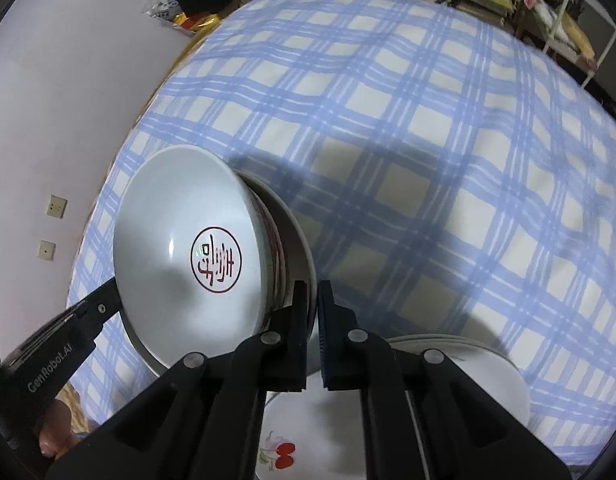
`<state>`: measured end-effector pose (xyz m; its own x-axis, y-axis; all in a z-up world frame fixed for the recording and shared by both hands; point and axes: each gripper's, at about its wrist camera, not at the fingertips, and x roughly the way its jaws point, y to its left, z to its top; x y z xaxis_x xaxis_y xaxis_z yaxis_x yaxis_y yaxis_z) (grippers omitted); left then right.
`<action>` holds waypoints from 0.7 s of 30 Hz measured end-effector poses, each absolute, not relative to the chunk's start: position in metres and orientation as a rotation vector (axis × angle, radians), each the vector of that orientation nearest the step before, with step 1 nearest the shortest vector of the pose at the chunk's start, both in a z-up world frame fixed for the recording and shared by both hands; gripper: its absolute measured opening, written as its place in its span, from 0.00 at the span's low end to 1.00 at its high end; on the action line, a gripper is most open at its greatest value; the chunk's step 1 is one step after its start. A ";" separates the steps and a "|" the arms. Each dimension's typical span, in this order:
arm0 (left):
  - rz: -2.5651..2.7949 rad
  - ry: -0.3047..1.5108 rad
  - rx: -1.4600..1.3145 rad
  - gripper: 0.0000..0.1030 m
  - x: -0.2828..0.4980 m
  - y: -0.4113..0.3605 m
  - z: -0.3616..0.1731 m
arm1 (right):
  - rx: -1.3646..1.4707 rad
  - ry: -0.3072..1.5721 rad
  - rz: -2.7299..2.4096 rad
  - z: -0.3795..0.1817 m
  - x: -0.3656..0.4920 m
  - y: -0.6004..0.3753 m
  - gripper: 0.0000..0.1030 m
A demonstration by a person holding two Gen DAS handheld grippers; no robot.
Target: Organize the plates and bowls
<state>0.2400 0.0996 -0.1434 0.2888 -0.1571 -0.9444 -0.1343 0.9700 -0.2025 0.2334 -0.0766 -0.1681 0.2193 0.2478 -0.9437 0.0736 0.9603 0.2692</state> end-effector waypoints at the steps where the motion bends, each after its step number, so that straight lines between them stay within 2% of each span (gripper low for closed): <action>1: -0.018 1.283 -0.244 0.04 0.240 0.098 -0.143 | 0.283 1.354 0.131 -0.170 0.235 -0.078 0.09; 5: 0.017 1.302 -0.134 0.03 0.238 0.087 -0.150 | 0.269 1.358 0.146 -0.169 0.233 -0.075 0.10; 21: -0.059 1.291 -0.044 0.04 0.240 0.085 -0.148 | 0.252 1.393 0.104 -0.170 0.238 -0.070 0.08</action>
<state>0.2399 0.0852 -0.1480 0.2746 -0.0691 -0.9591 0.0193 0.9976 -0.0663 0.2383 -0.0704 -0.1696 0.1780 0.2201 -0.9591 0.0756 0.9687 0.2364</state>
